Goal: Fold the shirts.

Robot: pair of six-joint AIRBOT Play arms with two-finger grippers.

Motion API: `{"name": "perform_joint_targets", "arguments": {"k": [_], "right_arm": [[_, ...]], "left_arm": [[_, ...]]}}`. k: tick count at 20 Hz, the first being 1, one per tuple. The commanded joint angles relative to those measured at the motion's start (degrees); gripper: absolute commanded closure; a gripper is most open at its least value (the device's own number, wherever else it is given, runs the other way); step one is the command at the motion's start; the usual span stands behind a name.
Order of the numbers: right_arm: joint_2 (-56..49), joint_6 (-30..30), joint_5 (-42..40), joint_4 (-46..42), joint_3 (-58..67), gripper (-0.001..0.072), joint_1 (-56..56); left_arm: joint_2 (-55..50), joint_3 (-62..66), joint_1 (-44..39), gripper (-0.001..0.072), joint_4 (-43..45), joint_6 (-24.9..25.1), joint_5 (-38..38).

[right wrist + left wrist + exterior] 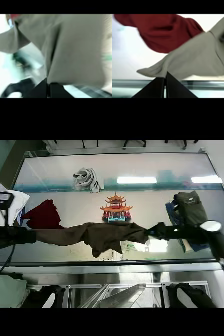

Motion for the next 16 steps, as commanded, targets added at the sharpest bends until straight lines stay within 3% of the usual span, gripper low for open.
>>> {"name": "perform_joint_targets", "arguments": {"k": [1,5,10,14,16], "right_arm": [[13.8,10.8,6.0,-19.8,10.4,0.0685,-5.8],[15.9,12.9,12.1,-31.4,28.9,0.0685,-5.7],[14.1,13.4,13.0,-42.2,44.4,0.0684,-5.7],[8.0,12.0,11.9,-37.4,45.6,0.0684,-5.7],[4.2,10.6,6.9,-33.9,45.6,0.0684,-5.0]], "left_arm": [[7.4,1.0,6.3,0.0697,-0.9,2.2,-1.9],[12.1,9.4,7.5,0.0697,-1.4,2.4,-3.5],[8.7,27.9,5.4,0.0697,4.5,0.9,-5.7],[4.2,33.2,-1.2,0.0697,2.9,-1.2,-19.2],[5.8,28.8,-4.5,0.0697,2.6,-3.6,-19.9]]}}
